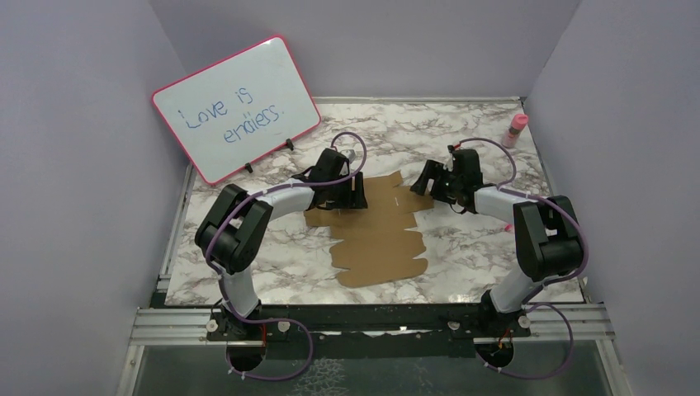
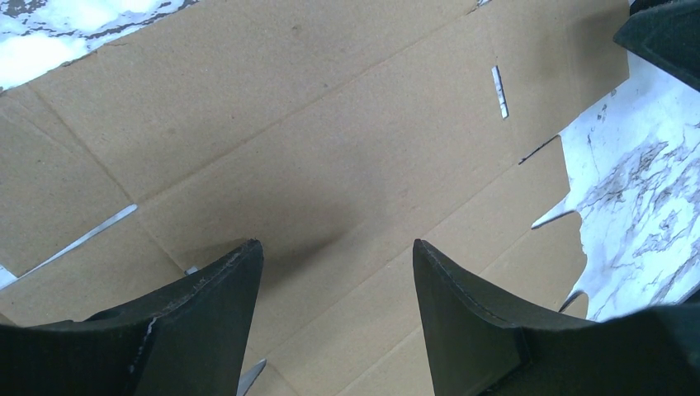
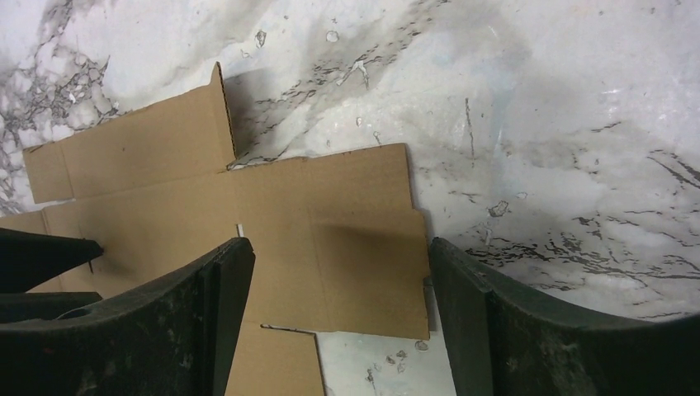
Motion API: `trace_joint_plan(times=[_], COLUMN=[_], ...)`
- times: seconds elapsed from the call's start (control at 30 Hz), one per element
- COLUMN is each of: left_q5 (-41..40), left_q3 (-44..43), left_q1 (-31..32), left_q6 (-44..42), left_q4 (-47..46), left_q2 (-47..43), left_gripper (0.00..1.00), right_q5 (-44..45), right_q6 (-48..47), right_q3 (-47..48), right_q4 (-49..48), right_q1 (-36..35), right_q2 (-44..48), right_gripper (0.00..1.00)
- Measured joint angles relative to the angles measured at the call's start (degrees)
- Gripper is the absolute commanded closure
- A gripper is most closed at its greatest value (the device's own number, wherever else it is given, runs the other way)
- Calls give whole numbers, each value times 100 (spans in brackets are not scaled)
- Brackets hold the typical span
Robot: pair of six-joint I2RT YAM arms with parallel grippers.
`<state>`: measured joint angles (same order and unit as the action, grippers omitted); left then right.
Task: Fold the paper box
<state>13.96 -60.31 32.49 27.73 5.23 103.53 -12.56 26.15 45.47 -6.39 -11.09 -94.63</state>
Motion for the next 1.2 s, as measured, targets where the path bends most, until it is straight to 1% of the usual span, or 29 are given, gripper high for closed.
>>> trace_joint_plan(times=[0.3,0.63,0.97,1.2], left_q5=[-2,-2,4,7], left_q3=[0,0,0,0], left_q1=[0,0,0,0], left_q6=[2,2,7,7], left_q4=[-4,-20,-46,-50], left_q2=[0,9,20,20], left_gripper=[31,31,31,31], right_q5=[-367,-1032,-1676,-1952], right_q6=[42,46,122,146], right_q3=[-13,-9,-4,90], right_q4=[44,131,138,140], right_q1=[28,28,4,-181], right_q2=[35,557,568,568], right_gripper=[20,22,24,24])
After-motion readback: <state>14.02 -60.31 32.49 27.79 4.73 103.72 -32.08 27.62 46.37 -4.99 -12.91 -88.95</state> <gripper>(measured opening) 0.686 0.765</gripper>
